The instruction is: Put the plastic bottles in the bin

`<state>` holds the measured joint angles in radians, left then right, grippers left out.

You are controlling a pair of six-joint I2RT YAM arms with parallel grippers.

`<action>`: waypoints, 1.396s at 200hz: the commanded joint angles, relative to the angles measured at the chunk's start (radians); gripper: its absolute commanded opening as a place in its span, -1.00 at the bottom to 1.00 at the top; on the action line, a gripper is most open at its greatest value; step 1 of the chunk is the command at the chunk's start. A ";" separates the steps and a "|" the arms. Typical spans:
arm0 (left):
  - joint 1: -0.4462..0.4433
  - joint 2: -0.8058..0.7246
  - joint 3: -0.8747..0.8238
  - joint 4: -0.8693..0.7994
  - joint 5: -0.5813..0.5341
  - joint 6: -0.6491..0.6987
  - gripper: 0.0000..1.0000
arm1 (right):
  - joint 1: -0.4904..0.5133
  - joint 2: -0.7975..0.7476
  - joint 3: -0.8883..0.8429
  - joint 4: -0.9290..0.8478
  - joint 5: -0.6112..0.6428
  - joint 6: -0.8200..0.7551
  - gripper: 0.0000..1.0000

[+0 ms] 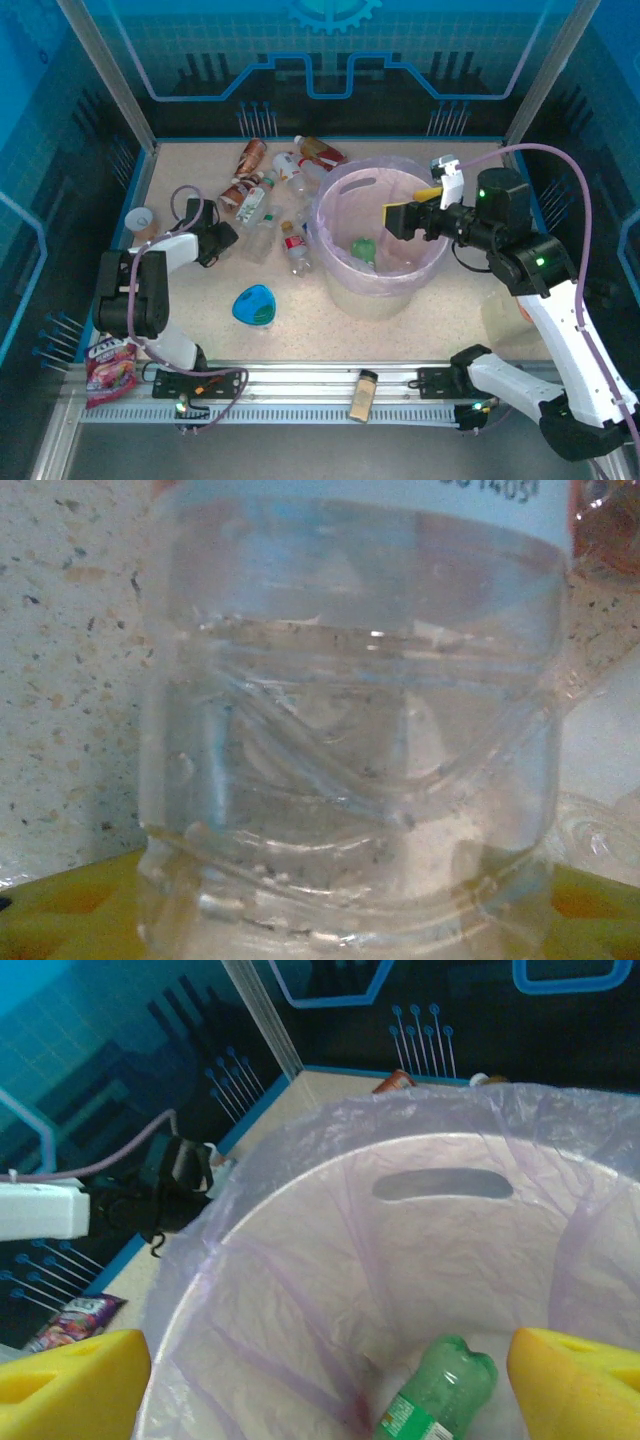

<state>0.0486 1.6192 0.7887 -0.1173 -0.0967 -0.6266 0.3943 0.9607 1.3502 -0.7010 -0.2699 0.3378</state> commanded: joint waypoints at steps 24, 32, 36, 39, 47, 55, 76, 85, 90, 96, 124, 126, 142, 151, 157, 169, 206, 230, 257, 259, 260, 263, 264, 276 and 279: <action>0.000 -0.187 -0.014 -0.067 0.033 0.030 0.26 | -0.024 0.018 0.033 0.018 -0.029 0.033 0.85; -0.001 -0.240 -0.013 -0.085 0.046 0.033 0.22 | -0.026 0.029 0.047 0.013 -0.026 0.030 0.85; -0.002 -0.267 -0.013 -0.094 0.053 0.032 0.20 | -0.027 0.036 0.056 0.011 -0.027 0.030 0.84; -0.005 -0.290 -0.012 -0.101 0.061 0.030 0.18 | -0.026 0.043 0.062 0.009 -0.030 0.030 0.84; -0.015 -0.350 -0.013 -0.115 0.085 0.022 0.13 | -0.025 0.067 0.085 0.005 -0.051 0.030 0.82; -0.035 -0.407 -0.010 -0.129 0.109 0.019 0.08 | -0.025 0.095 0.110 0.000 -0.080 0.030 0.81; -0.140 -0.538 0.041 -0.199 0.110 0.041 -0.02 | -0.016 0.161 0.158 0.031 -0.131 0.046 0.80; -0.191 -0.573 0.070 -0.218 0.117 0.046 -0.06 | -0.006 0.188 0.179 0.050 -0.135 0.052 0.80; -0.222 -0.588 0.085 -0.217 0.129 0.048 -0.08 | 0.000 0.202 0.190 0.058 -0.134 0.057 0.80; -0.256 -0.606 0.098 -0.209 0.143 0.051 -0.09 | 0.007 0.221 0.206 0.068 -0.132 0.059 0.81; -0.400 -0.654 0.154 -0.151 0.202 0.054 -0.09 | 0.044 0.321 0.288 0.093 -0.132 0.080 0.85; -0.407 -0.657 0.156 -0.143 0.207 0.055 -0.09 | 0.047 0.328 0.295 0.094 -0.132 0.083 0.86; -0.475 -0.665 0.182 -0.095 0.233 0.067 -0.09 | 0.071 0.386 0.339 0.111 -0.146 0.098 0.92; -0.510 -0.661 0.198 -0.073 0.252 0.077 -0.10 | 0.084 0.419 0.362 0.122 -0.152 0.111 0.94; -0.533 -0.656 0.207 -0.062 0.258 0.079 -0.10 | 0.092 0.440 0.377 0.129 -0.162 0.117 0.96; -0.573 -0.639 0.224 -0.044 0.275 0.097 -0.10 | 0.107 0.474 0.396 0.159 -0.190 0.132 0.98; -0.658 -0.587 0.263 -0.010 0.312 0.136 -0.10 | 0.125 0.576 0.453 0.216 -0.232 0.192 0.99; -0.683 -0.571 0.274 0.008 0.325 0.149 -0.10 | 0.126 0.621 0.465 0.255 -0.272 0.228 0.98; -0.687 -0.561 0.279 0.005 0.324 0.156 -0.10 | 0.127 0.639 0.455 0.299 -0.308 0.259 0.83; -0.686 -0.562 0.279 0.004 0.323 0.156 -0.11 | 0.126 0.639 0.454 0.300 -0.309 0.259 0.81; -0.686 -0.561 0.279 0.004 0.323 0.155 -0.10 | 0.126 0.639 0.454 0.300 -0.310 0.259 0.80; -0.687 -0.561 0.280 0.004 0.323 0.155 -0.11 | 0.125 0.641 0.454 0.301 -0.310 0.260 0.77; -0.688 -0.562 0.280 0.005 0.323 0.155 -0.11 | 0.125 0.642 0.454 0.302 -0.310 0.260 0.76; -0.688 -0.565 0.279 0.004 0.321 0.157 -0.10 | 0.124 0.642 0.454 0.303 -0.309 0.260 0.61; -0.687 -0.567 0.279 0.005 0.318 0.158 -0.10 | 0.125 0.642 0.453 0.304 -0.306 0.260 0.57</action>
<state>-0.6315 1.0580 1.0309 -0.1490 0.2035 -0.5087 0.5106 1.5997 1.7802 -0.4442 -0.5484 0.5751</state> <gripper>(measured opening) 0.506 0.837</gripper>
